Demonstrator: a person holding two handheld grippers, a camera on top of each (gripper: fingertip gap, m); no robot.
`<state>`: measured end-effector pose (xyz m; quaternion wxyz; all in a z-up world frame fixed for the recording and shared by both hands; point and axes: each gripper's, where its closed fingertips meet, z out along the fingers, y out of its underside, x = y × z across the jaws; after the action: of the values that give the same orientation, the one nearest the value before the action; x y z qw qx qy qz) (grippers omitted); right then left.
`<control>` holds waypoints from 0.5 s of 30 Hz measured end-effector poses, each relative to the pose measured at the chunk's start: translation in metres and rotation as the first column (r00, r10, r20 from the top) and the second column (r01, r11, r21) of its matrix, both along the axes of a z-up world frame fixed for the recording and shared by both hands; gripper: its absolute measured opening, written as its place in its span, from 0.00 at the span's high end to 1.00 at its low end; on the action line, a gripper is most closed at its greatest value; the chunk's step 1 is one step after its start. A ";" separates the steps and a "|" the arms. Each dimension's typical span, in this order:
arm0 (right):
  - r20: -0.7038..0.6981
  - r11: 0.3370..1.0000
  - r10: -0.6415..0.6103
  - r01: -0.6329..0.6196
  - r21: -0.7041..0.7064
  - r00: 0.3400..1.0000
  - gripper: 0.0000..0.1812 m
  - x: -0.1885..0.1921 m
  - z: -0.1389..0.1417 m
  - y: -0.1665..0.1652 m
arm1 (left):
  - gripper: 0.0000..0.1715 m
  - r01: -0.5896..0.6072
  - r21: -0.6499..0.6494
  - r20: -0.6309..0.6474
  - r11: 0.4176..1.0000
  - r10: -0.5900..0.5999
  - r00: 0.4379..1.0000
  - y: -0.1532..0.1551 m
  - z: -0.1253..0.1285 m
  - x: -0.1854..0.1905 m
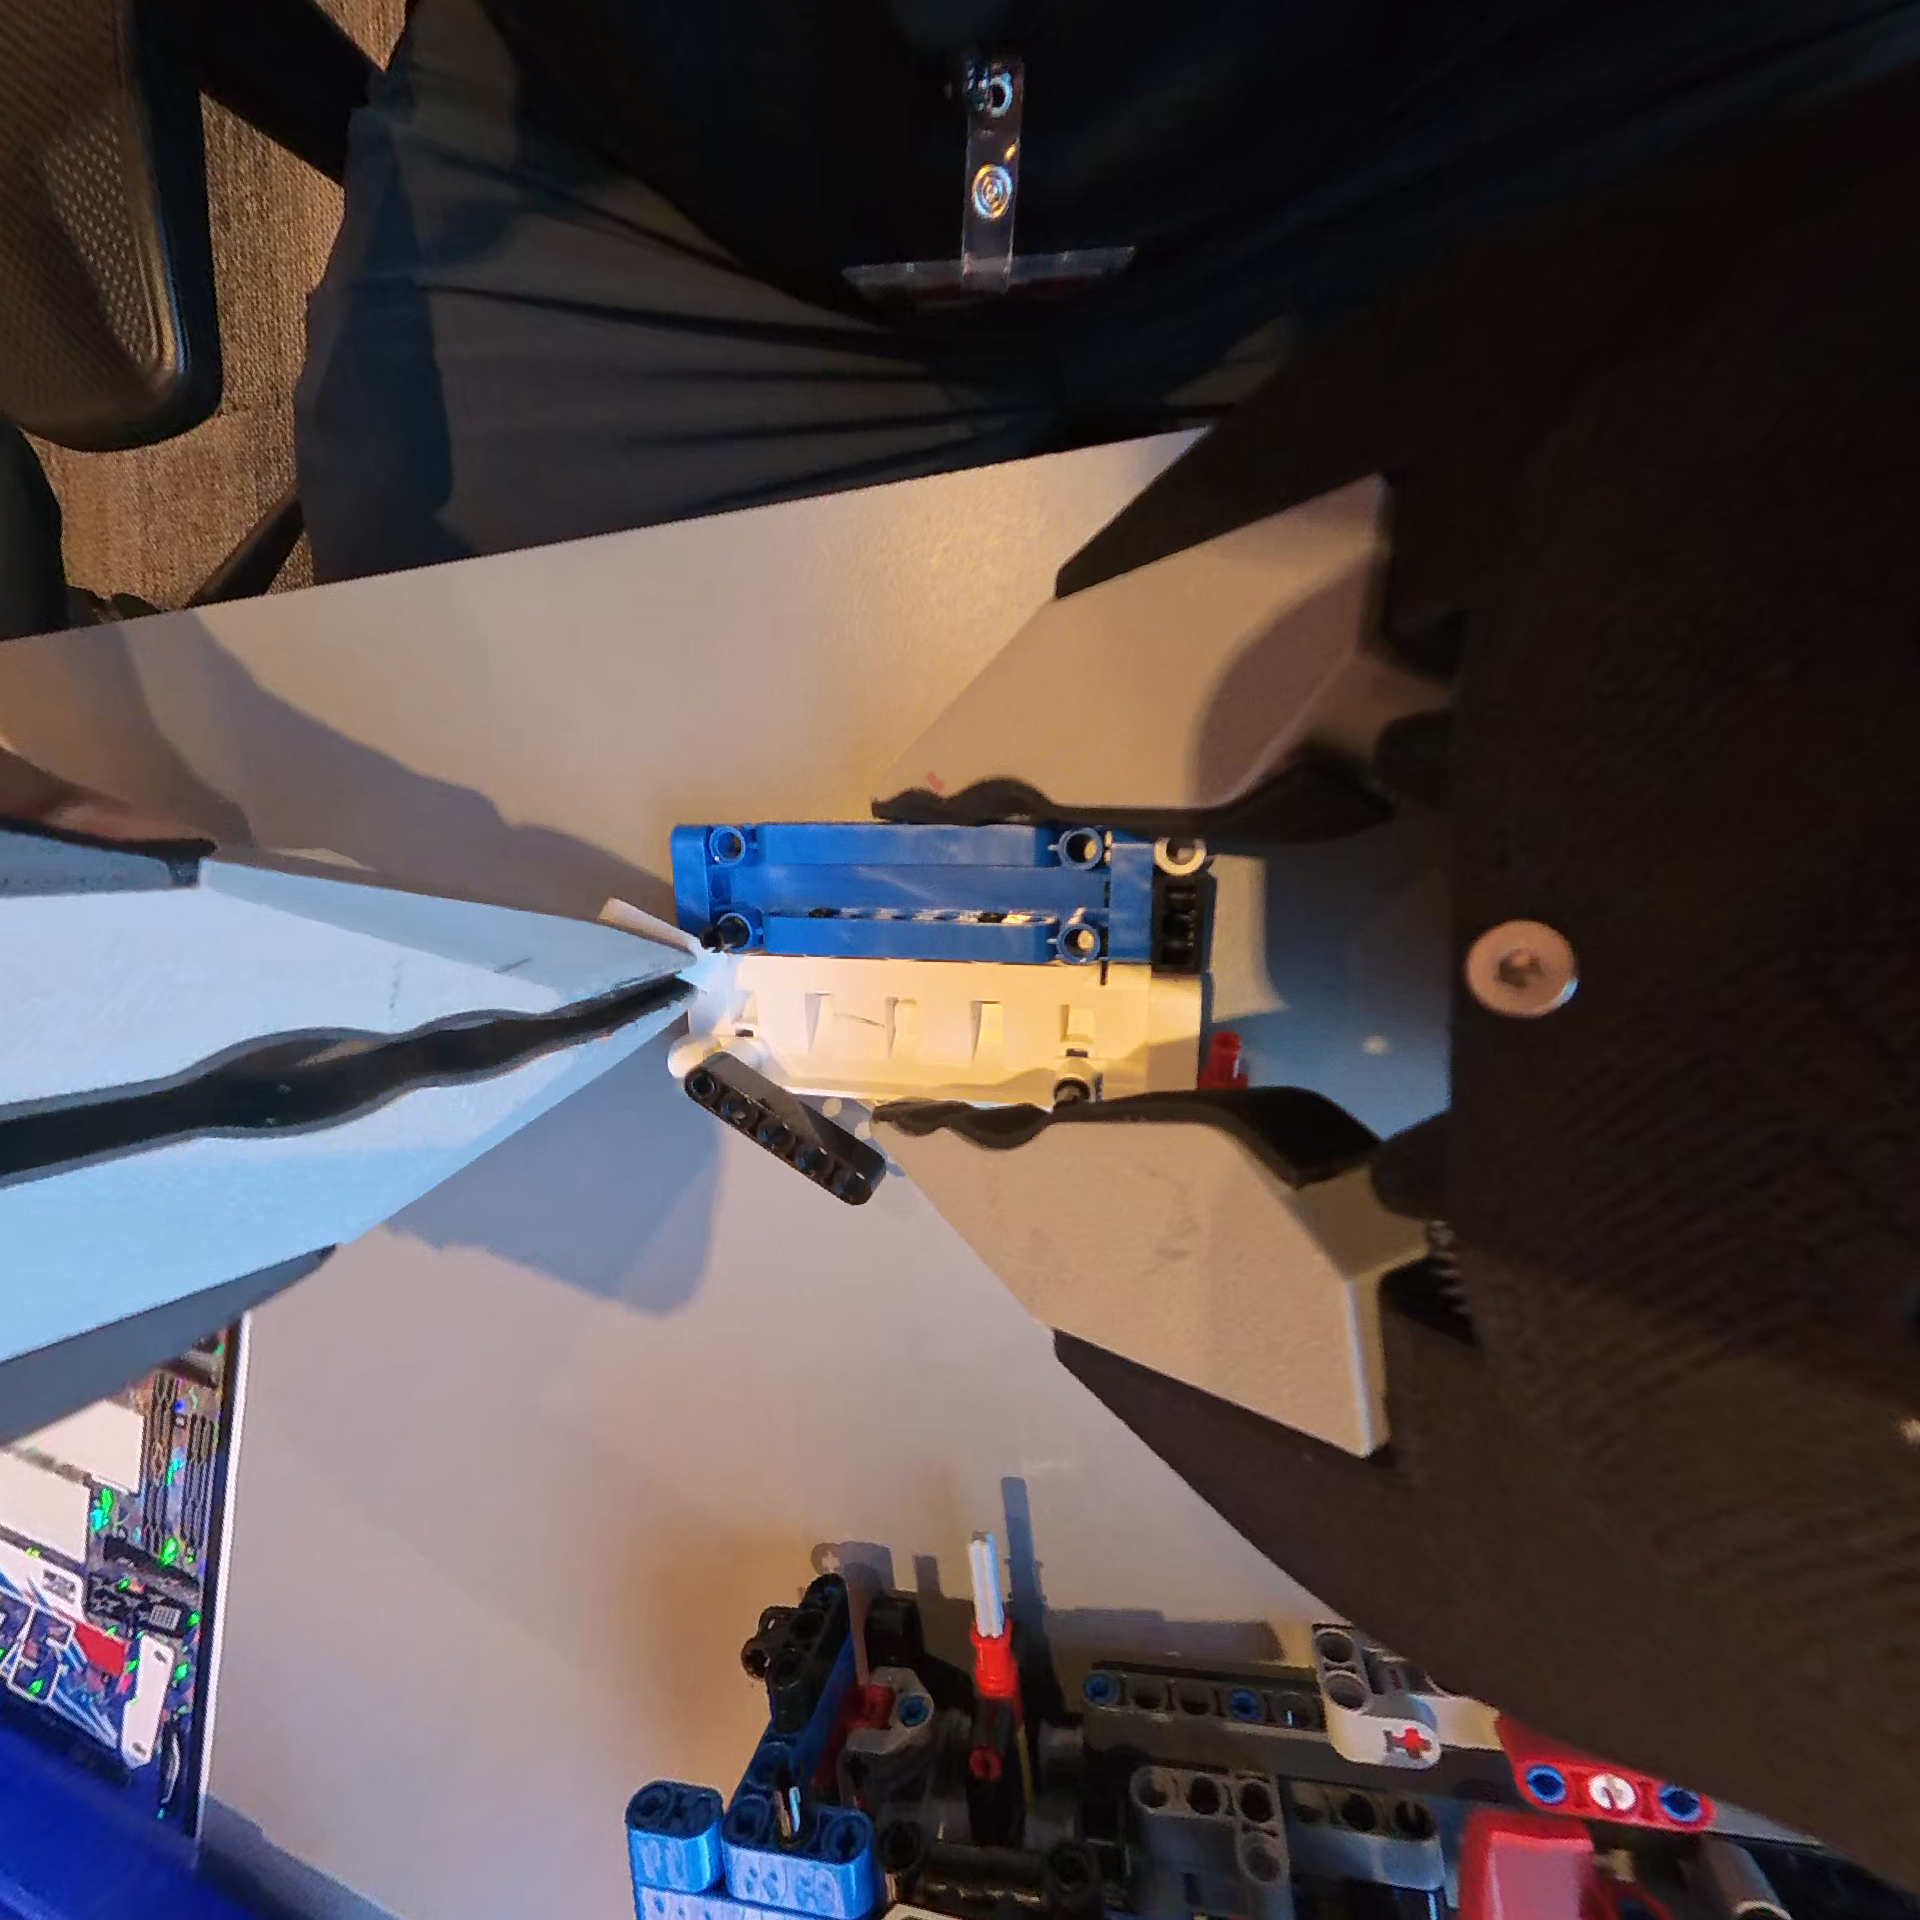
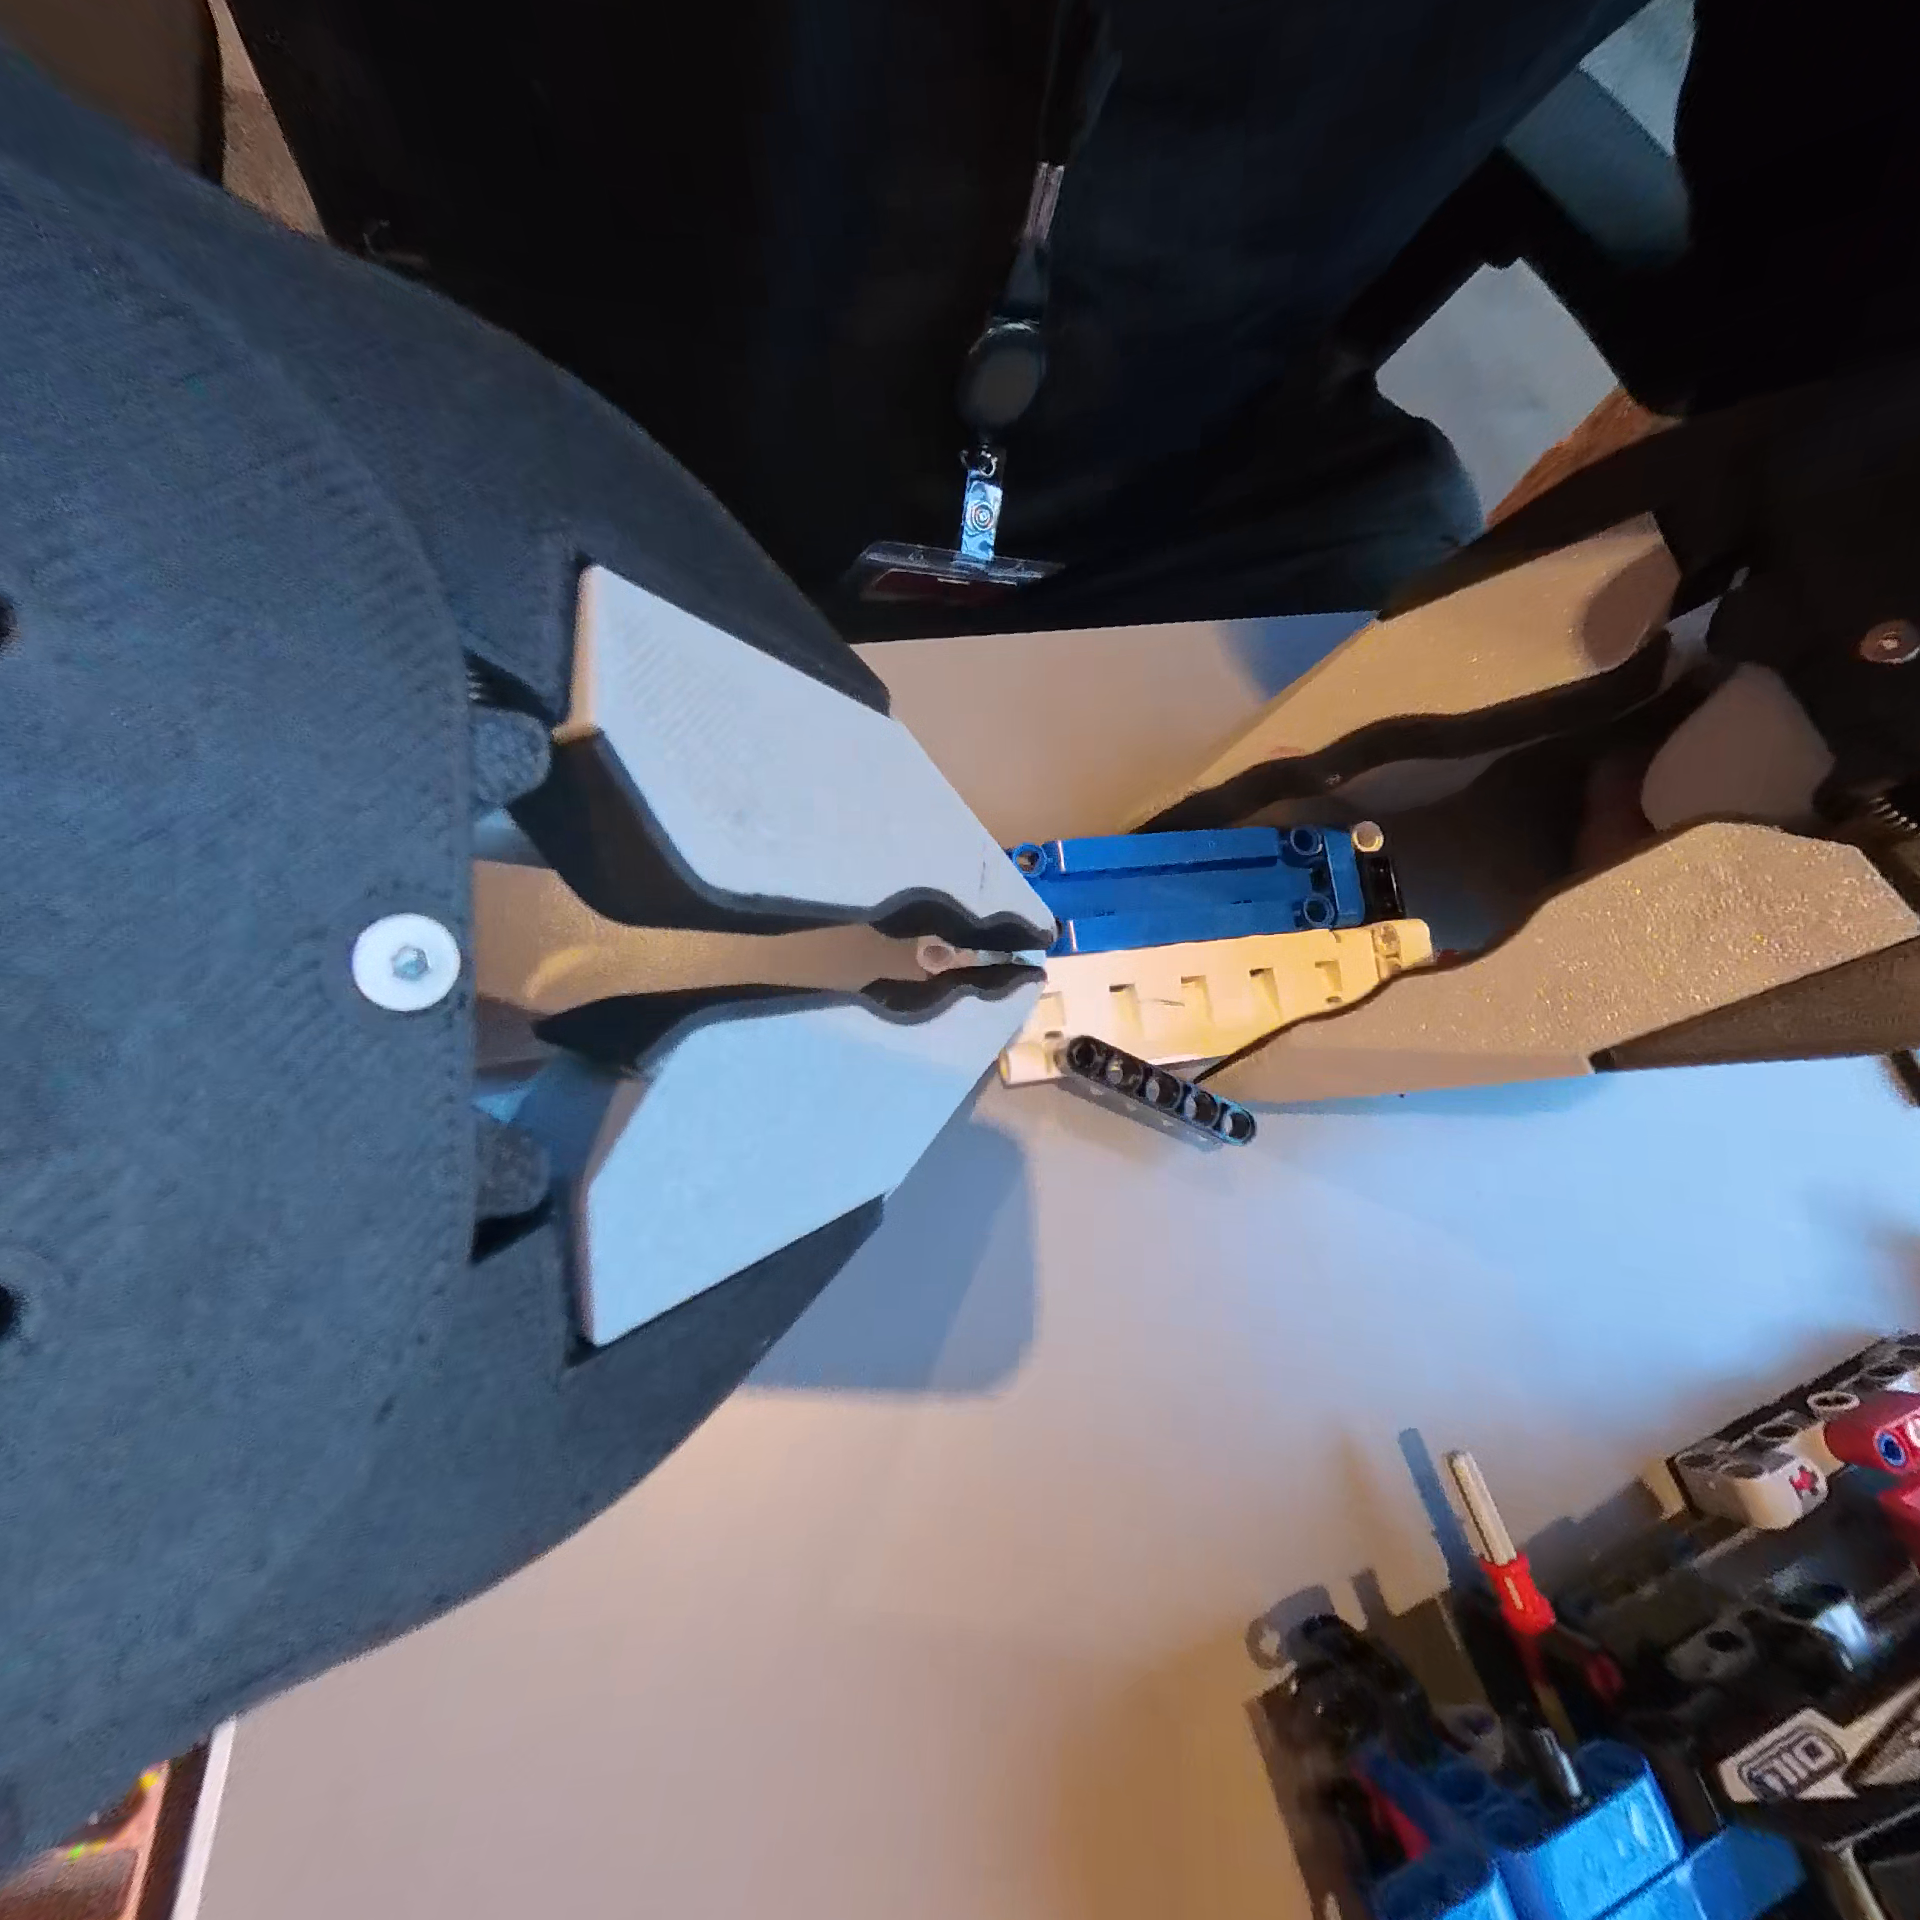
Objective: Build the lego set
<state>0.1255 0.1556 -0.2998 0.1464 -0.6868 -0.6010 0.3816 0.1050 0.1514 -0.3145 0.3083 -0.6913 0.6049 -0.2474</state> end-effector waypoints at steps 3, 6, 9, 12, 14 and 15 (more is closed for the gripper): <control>-0.006 0.999 -0.017 0.017 0.035 1.000 1.00 0.003 0.000 -0.001 | 0.70 -0.001 -0.001 0.000 1.000 0.001 1.000 0.000 0.000 0.000; 0.022 0.995 -0.042 0.040 0.092 0.999 0.99 0.009 -0.003 0.000 | 0.70 0.000 -0.001 0.000 1.000 0.000 1.000 0.000 0.000 0.000; 0.070 0.982 -0.043 0.029 0.188 0.997 0.96 0.017 -0.011 -0.004 | 0.70 -0.005 0.001 -0.001 1.000 0.005 1.000 0.001 0.000 0.000; 0.073 0.950 -0.048 0.023 0.311 0.996 0.97 0.020 -0.011 -0.005 | 0.70 -0.011 -0.009 -0.007 1.000 0.011 1.000 0.002 0.000 0.000; 0.080 0.922 -0.024 -0.008 0.387 0.997 0.97 0.021 -0.008 -0.008 | 0.70 -0.010 -0.012 -0.011 1.000 0.009 1.000 0.002 0.000 0.000; 0.082 0.909 -0.005 -0.029 0.416 0.997 0.98 0.022 -0.006 -0.010 | 0.70 -0.010 -0.013 -0.013 1.000 0.010 1.000 0.002 0.000 0.000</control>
<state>0.1472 0.1454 -0.3055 0.2628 -0.6509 -0.6782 0.2173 0.1054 0.1531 -0.3142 0.3010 -0.6978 0.6019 -0.2454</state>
